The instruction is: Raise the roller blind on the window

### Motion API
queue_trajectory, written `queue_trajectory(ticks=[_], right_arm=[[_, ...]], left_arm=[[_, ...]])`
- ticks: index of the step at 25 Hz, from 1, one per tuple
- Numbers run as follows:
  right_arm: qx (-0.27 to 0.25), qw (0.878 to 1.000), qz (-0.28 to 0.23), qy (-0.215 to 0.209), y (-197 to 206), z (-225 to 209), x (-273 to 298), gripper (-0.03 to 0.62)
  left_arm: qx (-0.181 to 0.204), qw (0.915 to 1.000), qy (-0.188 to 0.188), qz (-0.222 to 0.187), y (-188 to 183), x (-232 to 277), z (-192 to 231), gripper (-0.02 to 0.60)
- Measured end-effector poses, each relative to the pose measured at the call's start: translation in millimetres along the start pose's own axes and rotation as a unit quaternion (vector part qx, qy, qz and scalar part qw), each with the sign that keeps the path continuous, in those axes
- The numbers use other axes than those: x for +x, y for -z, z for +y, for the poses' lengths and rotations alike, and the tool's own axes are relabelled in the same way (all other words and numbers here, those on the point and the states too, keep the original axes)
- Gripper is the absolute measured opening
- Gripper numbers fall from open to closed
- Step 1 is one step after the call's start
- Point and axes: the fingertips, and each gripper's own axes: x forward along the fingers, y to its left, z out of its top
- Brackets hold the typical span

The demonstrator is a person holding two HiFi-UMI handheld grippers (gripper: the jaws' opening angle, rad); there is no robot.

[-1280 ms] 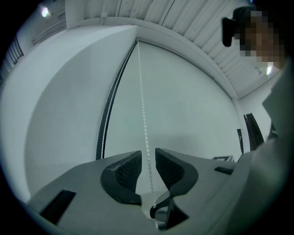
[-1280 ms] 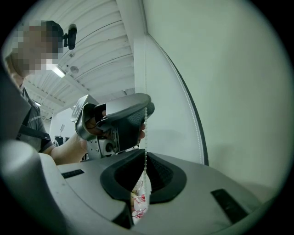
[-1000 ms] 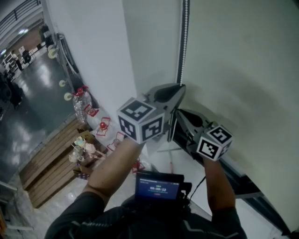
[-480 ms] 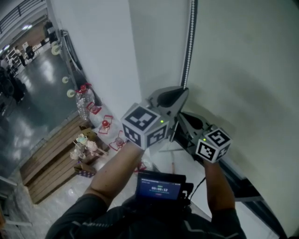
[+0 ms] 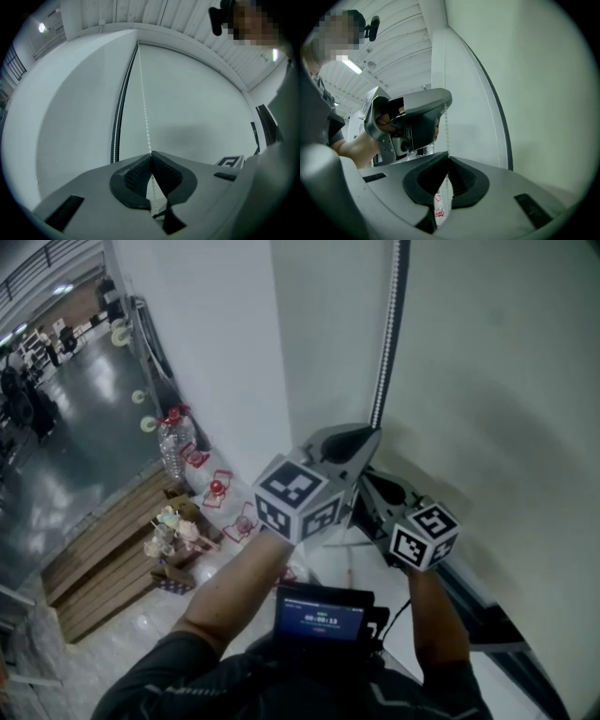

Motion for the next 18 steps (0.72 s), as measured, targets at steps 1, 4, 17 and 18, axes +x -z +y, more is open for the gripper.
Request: queue_trajectory(ticks=[1,4,17,18], right_arm=[[0.001,1.000,0.007,0.002,6,-2,1,0.003],[0.013,1.000,0.021,0.010,26,-9,1,0.003],[0.048,0.995,0.084,0.029,100,-26,4,0.003],[0.050,0.995,0.087,0.029,105,-25,5,0.003]], left_arm=[[-0.001,1.0000,-0.002,0.006,7,1,0,-0.001],[-0.015,0.9997,-0.009,0.018,27,2,5,-0.002],[-0.020,0.9961,-0.038,0.077,104,1,7,-0.002],[-0.019,0.9956,-0.040,0.082,109,-1,8,-0.002]])
